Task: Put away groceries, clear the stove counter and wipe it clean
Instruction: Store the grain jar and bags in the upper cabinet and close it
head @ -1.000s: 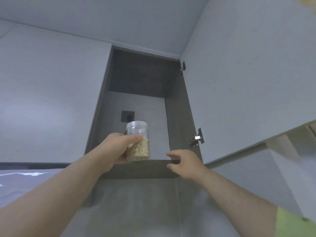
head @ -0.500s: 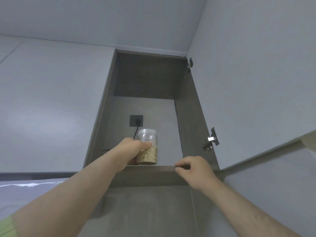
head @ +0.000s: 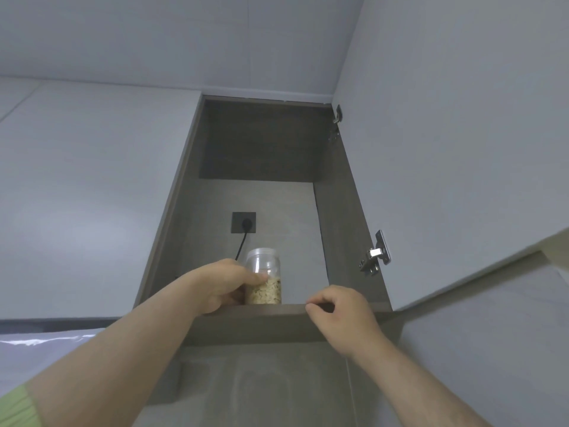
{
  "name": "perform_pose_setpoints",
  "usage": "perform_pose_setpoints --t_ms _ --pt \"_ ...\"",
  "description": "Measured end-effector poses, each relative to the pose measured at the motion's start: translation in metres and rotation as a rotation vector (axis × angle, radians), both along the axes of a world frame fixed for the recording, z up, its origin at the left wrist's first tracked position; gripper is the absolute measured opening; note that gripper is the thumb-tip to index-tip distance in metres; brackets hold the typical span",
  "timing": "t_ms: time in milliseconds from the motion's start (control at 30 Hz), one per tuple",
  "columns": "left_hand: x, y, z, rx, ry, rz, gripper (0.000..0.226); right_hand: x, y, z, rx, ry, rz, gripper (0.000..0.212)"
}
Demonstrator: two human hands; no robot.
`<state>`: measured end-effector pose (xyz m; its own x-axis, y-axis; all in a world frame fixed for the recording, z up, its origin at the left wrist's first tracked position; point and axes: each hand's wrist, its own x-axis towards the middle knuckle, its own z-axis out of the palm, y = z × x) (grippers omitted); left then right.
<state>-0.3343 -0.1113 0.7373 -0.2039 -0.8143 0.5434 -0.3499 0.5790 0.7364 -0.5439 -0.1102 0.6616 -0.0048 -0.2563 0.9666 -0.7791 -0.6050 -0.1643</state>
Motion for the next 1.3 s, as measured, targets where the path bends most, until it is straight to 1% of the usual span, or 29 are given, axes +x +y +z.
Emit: perform_pose_setpoints --t_ms 67,233,367,433,533,733,833,900,1067,1133,1167,1200,1233,1300 --pt "0.000 0.000 -0.001 0.005 -0.022 -0.017 0.029 0.001 -0.001 -0.001 -0.012 -0.008 0.006 0.013" --pt "0.001 -0.001 -0.003 -0.022 -0.003 0.003 0.026 0.002 -0.002 -0.003 -0.043 -0.004 0.009 0.015" --pt "0.004 -0.007 0.000 -0.014 0.024 0.064 0.032 0.004 -0.001 -0.004 -0.060 -0.002 0.006 0.028" --pt "0.004 -0.011 0.001 -0.025 0.030 0.097 0.034 0.004 -0.001 -0.004 -0.059 -0.005 0.006 0.031" --pt "0.002 -0.016 0.002 -0.043 0.023 0.148 0.033 0.004 -0.001 -0.004 -0.050 -0.017 0.015 0.022" --pt "0.000 -0.023 0.008 -0.028 -0.045 0.208 0.031 0.004 0.000 -0.005 -0.039 -0.013 0.017 0.017" --pt "0.001 -0.027 0.009 -0.030 -0.039 0.209 0.030 0.001 -0.002 -0.004 -0.033 0.012 -0.008 0.012" --pt "0.002 -0.028 0.009 -0.026 -0.039 0.197 0.029 0.000 -0.004 -0.003 -0.026 0.038 -0.034 0.015" --pt "0.005 -0.025 0.006 -0.019 -0.031 0.212 0.038 0.000 -0.004 -0.003 -0.022 0.042 -0.052 0.016" --pt "0.006 -0.021 0.003 -0.033 -0.055 0.220 0.051 0.000 -0.004 -0.003 -0.018 0.034 -0.050 0.016" --pt "0.006 -0.021 0.001 -0.062 -0.082 0.230 0.057 0.000 -0.004 -0.003 -0.020 0.035 -0.049 0.016" --pt "0.003 -0.015 -0.005 -0.133 -0.108 0.252 0.058 -0.001 -0.005 -0.004 -0.018 0.039 -0.053 0.016" --pt "0.001 -0.010 -0.013 -0.246 -0.124 0.274 0.052 -0.001 -0.005 -0.005 -0.020 0.047 -0.056 0.017" --pt "-0.005 0.000 -0.033 -0.540 -0.103 0.332 0.064 -0.001 -0.006 -0.011 -0.040 0.055 -0.068 0.022"
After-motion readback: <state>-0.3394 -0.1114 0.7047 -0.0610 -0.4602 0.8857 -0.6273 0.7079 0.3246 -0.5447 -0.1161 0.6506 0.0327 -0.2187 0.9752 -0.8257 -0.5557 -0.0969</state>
